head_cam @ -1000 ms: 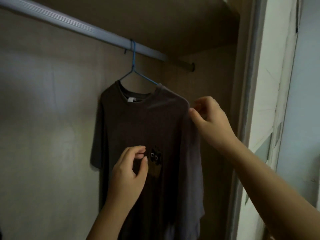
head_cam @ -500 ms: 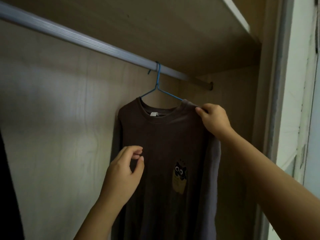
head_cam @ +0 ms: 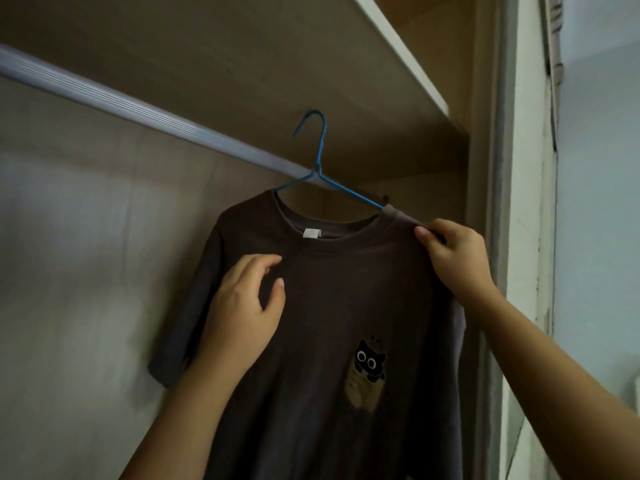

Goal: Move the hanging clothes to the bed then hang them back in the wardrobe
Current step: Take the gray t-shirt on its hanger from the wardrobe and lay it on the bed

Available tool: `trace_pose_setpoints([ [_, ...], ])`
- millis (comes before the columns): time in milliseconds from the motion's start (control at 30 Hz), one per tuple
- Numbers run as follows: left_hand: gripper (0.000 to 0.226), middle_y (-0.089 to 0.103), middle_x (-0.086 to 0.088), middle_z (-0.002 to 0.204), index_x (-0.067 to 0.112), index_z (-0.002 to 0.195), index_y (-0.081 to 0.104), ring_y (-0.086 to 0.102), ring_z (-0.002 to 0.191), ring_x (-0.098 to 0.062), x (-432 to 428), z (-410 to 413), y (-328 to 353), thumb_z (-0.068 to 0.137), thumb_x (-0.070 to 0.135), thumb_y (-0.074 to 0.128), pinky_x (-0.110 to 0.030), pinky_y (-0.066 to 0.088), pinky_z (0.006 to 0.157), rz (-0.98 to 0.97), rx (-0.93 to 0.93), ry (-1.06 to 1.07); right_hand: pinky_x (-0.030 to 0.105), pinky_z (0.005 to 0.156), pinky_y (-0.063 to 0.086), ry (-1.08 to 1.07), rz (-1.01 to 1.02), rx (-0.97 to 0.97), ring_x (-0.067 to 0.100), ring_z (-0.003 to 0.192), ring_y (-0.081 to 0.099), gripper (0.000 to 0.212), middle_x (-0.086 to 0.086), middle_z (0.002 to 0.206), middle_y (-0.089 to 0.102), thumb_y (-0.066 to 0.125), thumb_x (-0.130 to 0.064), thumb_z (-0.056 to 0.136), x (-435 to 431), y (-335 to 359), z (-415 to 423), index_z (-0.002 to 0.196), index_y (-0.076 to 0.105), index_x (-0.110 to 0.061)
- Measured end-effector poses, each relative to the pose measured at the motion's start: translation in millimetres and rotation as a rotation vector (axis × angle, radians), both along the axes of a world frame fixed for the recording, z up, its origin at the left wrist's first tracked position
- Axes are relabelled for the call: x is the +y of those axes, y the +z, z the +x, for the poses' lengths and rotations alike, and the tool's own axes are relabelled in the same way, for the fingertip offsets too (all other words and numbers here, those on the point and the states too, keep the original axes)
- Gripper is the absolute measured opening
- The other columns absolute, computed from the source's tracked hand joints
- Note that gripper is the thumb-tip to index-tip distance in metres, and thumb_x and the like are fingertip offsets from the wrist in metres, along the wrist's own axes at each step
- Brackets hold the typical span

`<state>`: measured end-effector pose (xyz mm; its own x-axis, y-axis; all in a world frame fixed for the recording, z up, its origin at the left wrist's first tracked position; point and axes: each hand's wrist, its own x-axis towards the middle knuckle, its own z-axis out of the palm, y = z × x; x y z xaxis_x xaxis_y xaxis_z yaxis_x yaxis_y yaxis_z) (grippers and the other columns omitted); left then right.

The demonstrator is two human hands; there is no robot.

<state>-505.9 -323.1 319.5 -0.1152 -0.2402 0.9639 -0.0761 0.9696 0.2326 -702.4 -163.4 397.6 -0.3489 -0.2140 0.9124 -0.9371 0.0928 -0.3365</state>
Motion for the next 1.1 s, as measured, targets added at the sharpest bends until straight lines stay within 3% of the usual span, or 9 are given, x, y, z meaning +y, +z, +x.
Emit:
trace_pose_setpoints([
  [67,0.04,0.061,-0.005,0.108,0.008,0.112,0.059,0.056,0.1,-0.016,1.8,-5.3,1.1,0.083,0.029,0.042,-0.021,0.04,0.085,-0.033,0.001,0.021,0.033,0.062,0.042,-0.009,-0.009,-0.007,0.025,0.066,0.053,0.026,0.016,0.068,0.058,0.055,-0.02,0.089,18.0,-13.8,-10.7,0.075,0.06,0.001],
  [200,0.046,0.059,-0.013,0.118,0.006,0.118,0.055,0.055,0.109,-0.028,4.7,-24.5,-3.5,0.084,0.031,0.039,-0.028,0.037,0.093,-0.07,-0.019,0.054,0.023,0.052,0.032,0.043,0.002,-0.058,0.012,0.054,0.042,0.026,0.024,0.063,0.053,0.057,-0.014,0.088,64.7,-41.7,-24.5,0.07,0.059,0.004],
  [400,0.048,0.049,-0.02,0.132,0.006,0.132,0.042,0.043,0.122,-0.038,6.8,-61.7,-6.7,0.089,0.028,0.041,-0.046,0.033,0.101,-0.068,-0.082,0.14,0.012,0.049,0.032,0.077,0.03,-0.146,0.002,0.053,0.046,0.031,-0.008,0.055,0.055,0.056,-0.004,0.087,143.9,-82.7,-28.8,0.061,0.058,-0.02],
  [500,0.037,0.058,-0.02,0.118,0.005,0.122,0.051,0.051,0.11,-0.04,13.0,-90.3,-18.9,0.092,0.026,0.046,-0.054,0.035,0.096,-0.029,-0.221,0.053,0.011,0.05,0.034,0.014,0.064,-0.199,0.001,0.053,0.047,0.038,-0.011,0.055,0.056,0.055,-0.001,0.087,183.5,-104.3,-27.1,0.057,0.058,-0.024],
  [567,0.027,0.063,-0.02,0.099,0.001,0.106,0.059,0.059,0.09,-0.04,24.5,-109.2,-35.7,0.091,0.021,0.049,-0.051,0.043,0.082,-0.039,-0.261,-0.082,0.012,0.051,0.034,-0.044,0.084,-0.231,0.0,0.053,0.047,0.04,-0.012,0.054,0.055,0.055,-0.001,0.087,209.8,-121.1,-24.5,0.056,0.059,-0.027],
  [667,0.017,0.064,-0.02,0.089,-0.003,0.095,0.062,0.059,0.081,-0.037,54.5,-137.7,-66.1,0.088,0.01,0.054,-0.039,0.043,0.067,0.005,-0.308,-0.285,0.011,0.05,0.032,-0.197,0.13,-0.268,-0.001,0.052,0.045,0.037,-0.014,0.053,0.054,0.06,-0.009,0.084,248.5,-149.1,-18.1,0.057,0.061,-0.034],
  [900,0.013,0.064,-0.018,0.075,-0.003,0.083,0.062,0.059,0.066,-0.034,156.1,-179.8,-124.7,0.087,0.008,0.057,-0.031,0.037,0.061,-0.02,-0.26,-0.602,0.007,0.057,0.035,-0.679,0.263,-0.338,-0.007,0.06,0.051,0.026,-0.028,0.063,0.057,0.052,-0.03,0.079,347.3,-205.9,15.7,0.063,0.054,-0.05],
  [967,0.021,0.064,-0.017,0.072,-0.003,0.082,0.061,0.059,0.063,-0.031,185.5,-180.2,-132.2,0.088,0.015,0.052,-0.029,0.036,0.059,-0.054,-0.249,-0.667,0.01,0.06,0.035,-0.81,0.301,-0.341,0.0,0.063,0.05,0.017,-0.022,0.066,0.057,0.052,-0.036,0.079,375.9,-216.9,29.5,0.064,0.051,-0.044],
  [1100,0.028,0.064,-0.016,0.07,-0.002,0.082,0.062,0.059,0.06,-0.029,244.2,-179.1,-141.3,0.088,0.021,0.048,-0.029,0.04,0.056,-0.085,-0.29,-0.824,0.017,0.059,0.034,-1.03,0.371,-0.366,0.012,0.062,0.046,0.02,-0.011,0.064,0.046,0.059,-0.009,0.085,424.5,-232.5,67.3,0.068,0.052,-0.017],
])
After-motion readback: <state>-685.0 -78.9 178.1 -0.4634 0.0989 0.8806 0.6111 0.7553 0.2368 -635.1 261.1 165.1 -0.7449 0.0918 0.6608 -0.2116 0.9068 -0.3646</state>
